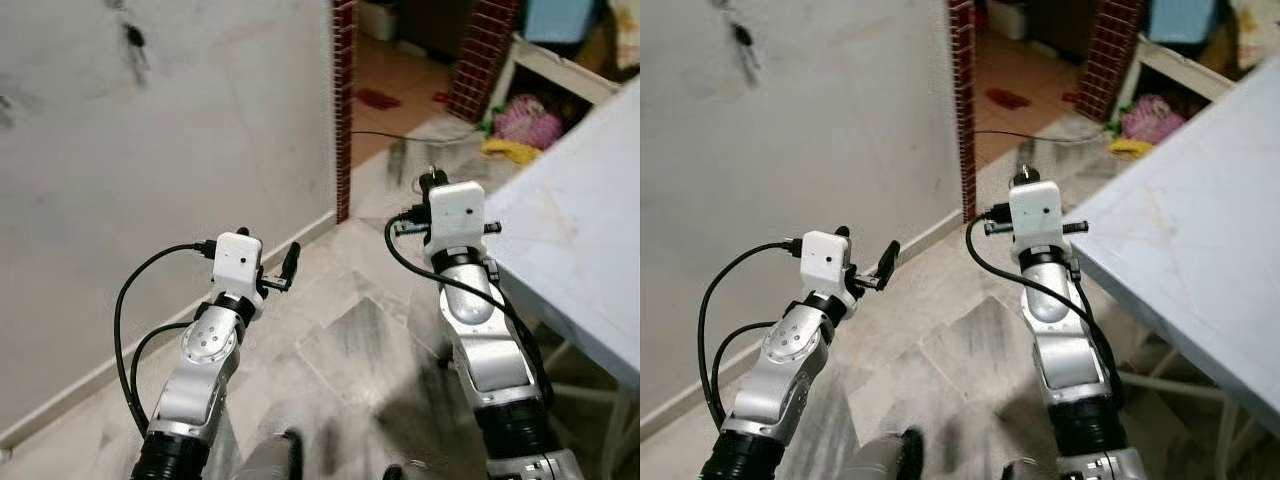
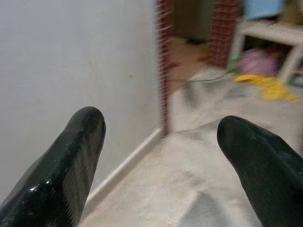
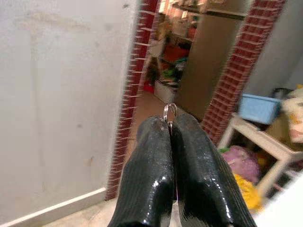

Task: Hang keys on a hook

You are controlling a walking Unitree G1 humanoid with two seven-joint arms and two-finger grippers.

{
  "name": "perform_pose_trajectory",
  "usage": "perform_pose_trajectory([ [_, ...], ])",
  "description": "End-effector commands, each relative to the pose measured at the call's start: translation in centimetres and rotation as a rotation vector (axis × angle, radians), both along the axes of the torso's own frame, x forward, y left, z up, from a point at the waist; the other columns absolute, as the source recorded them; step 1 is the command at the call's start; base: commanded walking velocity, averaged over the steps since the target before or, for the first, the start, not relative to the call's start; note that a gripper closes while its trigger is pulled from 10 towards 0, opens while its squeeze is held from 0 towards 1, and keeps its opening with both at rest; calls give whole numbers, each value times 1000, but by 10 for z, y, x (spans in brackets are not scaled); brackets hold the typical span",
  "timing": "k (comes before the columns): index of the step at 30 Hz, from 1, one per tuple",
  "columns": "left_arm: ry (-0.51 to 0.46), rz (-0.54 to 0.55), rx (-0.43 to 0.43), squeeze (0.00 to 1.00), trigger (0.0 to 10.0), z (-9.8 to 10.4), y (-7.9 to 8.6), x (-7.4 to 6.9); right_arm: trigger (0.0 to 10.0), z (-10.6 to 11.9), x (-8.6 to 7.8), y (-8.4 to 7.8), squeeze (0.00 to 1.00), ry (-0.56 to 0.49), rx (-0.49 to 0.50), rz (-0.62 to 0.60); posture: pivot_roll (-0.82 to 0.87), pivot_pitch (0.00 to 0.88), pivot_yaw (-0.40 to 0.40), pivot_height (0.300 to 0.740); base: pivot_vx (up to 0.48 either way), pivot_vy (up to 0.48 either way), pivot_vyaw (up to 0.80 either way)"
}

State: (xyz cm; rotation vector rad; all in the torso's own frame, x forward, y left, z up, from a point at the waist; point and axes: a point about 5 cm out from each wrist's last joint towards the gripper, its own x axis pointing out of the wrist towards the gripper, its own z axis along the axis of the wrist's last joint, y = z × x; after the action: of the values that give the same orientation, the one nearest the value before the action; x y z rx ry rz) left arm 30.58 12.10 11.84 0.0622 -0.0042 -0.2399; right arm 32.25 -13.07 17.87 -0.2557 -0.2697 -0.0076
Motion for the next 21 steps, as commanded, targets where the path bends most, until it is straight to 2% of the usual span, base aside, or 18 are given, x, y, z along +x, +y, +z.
perform_pose_trajectory([
  [1,2,36,19,0,10000,-3,6,0,10000,4,-5,1,0,-12,8,17,-66,145,70,740,0,0,800],
  [6,11,79,42,0,10000,-7,12,-2,10000,-1,-13,-2,0,11,6,20,-75,171,78,740,0,0,800],
  [11,13,115,40,0,10000,-11,18,-6,10000,-5,-19,2,0,32,-10,53,-64,165,57,740,0,0,800],
  [13,-19,138,42,0,10000,-8,25,-6,10000,-6,-15,6,0,45,-8,68,-35,126,9,740,0,0,800],
  [16,-45,171,37,0,10000,-4,32,-6,10000,-1,-10,16,0,42,-17,117,-14,92,2,740,0,0,800],
  [18,-40,198,21,0,10000,-4,33,-5,10000,2,-8,19,0,31,-15,147,1,101,6,740,0,0,800],
  [21,-18,258,2,0,10000,-11,37,-7,10000,-5,-4,23,0,47,-43,165,11,83,0,740,0,0,800],
])
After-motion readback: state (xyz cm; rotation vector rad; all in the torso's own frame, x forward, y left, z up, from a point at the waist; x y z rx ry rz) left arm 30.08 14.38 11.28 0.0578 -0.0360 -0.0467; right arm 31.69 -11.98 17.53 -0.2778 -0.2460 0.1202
